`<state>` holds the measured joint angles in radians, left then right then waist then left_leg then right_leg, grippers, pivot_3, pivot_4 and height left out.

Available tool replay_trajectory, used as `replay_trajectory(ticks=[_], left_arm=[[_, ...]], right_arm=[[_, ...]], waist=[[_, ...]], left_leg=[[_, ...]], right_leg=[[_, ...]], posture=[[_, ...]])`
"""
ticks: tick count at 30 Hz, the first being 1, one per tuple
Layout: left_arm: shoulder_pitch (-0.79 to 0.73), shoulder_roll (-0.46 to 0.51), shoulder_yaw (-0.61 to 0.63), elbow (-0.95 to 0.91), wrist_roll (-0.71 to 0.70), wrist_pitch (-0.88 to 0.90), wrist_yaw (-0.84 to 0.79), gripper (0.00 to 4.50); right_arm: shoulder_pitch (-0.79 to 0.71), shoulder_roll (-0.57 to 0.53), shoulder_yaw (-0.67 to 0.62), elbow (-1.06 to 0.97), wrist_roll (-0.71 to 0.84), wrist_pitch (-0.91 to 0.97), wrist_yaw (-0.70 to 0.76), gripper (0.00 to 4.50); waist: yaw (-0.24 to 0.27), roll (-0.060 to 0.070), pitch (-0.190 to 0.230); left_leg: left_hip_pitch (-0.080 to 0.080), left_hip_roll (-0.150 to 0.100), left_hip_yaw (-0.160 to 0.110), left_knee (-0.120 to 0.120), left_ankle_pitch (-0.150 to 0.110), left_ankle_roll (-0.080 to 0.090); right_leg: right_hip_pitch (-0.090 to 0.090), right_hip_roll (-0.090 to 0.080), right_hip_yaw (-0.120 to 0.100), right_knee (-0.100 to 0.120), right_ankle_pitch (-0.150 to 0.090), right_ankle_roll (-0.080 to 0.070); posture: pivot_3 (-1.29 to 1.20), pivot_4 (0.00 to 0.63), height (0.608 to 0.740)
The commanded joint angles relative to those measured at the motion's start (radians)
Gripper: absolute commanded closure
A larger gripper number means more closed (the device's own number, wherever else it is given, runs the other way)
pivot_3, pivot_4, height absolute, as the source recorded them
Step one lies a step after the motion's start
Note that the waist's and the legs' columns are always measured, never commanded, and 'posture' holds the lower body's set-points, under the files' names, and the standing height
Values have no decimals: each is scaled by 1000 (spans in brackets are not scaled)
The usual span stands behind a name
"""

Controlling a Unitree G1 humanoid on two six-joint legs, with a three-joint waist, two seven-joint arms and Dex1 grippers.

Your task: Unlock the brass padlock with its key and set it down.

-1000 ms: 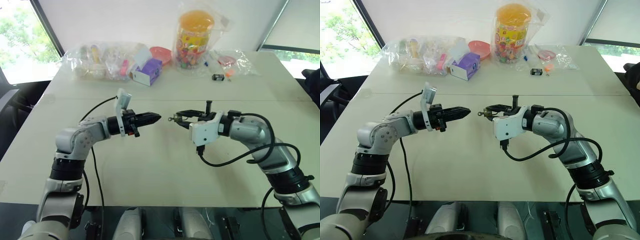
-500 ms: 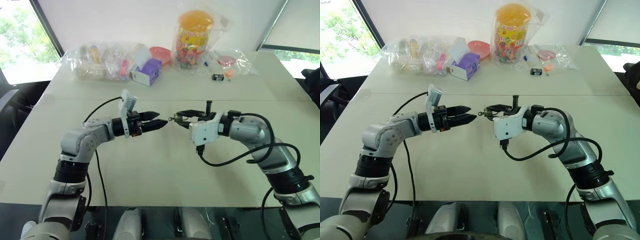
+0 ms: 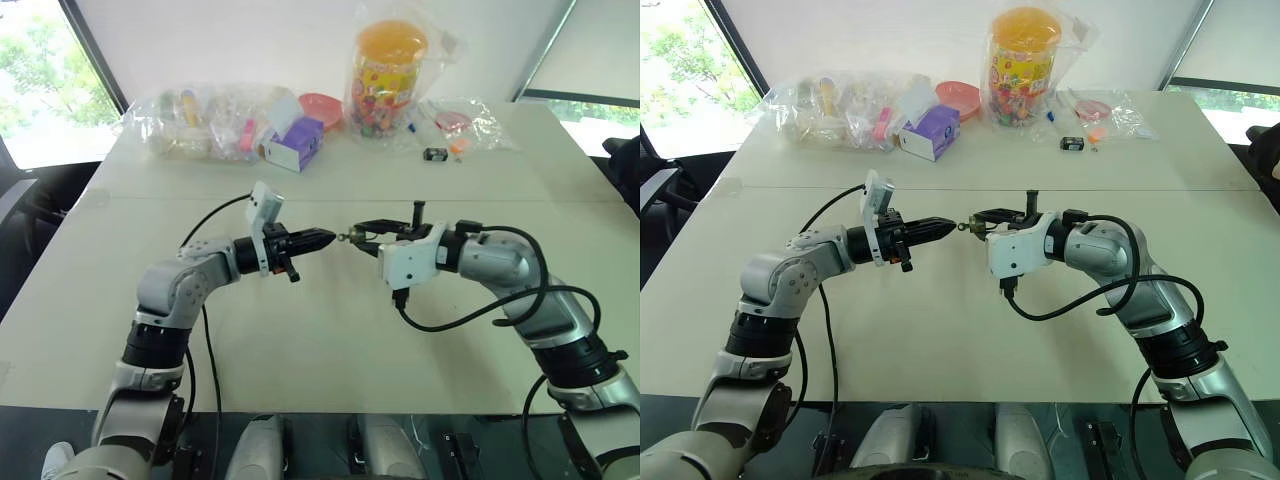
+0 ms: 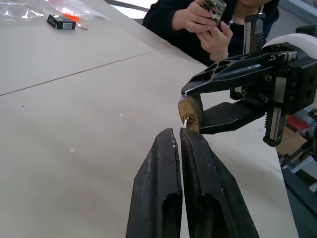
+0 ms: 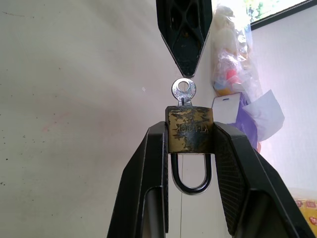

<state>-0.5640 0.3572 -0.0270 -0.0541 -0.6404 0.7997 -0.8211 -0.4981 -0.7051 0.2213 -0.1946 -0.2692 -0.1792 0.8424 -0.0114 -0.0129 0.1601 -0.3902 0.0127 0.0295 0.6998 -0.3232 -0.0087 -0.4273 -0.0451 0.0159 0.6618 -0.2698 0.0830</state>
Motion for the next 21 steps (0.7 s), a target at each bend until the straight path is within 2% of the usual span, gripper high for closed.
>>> replay_trajectory(ticks=[1,6,7,9,14,21], left_arm=[[-18,-9,-13,-24,4,-16,-2,4465],[-16,-7,-15,-28,1,0,-11,4465],[-17,-5,-14,-26,5,0,-8,4230],[-19,-1,-12,-22,11,-1,-7,3672],[-25,5,-17,-18,21,-13,-7,1228],[-30,-9,-21,-16,19,-17,-3,1228]], right_arm=[[-19,0,-14,-46,6,1,-5,3804],[-18,-1,-13,-47,6,4,-5,3804],[-18,-1,-14,-46,6,4,-5,3804],[-17,-2,-15,-46,6,4,-5,3804],[-18,-1,-13,-46,4,4,-6,3804],[-19,0,-13,-45,3,4,-6,3804]], waist=[[0,0,0],[0,0,0],[0,0,0],[0,0,0],[1,0,0],[0,0,0]], left_leg=[[0,0,0,0,0,0],[0,0,0,0,0,0],[0,0,0,0,0,0],[0,0,0,0,0,0],[0,0,0,0,0,0],[0,0,0,0,0,0]], right_leg=[[0,0,0,0,0,0],[0,0,0,0,0,0],[0,0,0,0,0,0],[0,0,0,0,0,0],[0,0,0,0,0,0],[0,0,0,0,0,0]], posture=[[0,150,735],[0,150,735],[0,150,735],[0,150,735],[0,150,735],[0,150,735]])
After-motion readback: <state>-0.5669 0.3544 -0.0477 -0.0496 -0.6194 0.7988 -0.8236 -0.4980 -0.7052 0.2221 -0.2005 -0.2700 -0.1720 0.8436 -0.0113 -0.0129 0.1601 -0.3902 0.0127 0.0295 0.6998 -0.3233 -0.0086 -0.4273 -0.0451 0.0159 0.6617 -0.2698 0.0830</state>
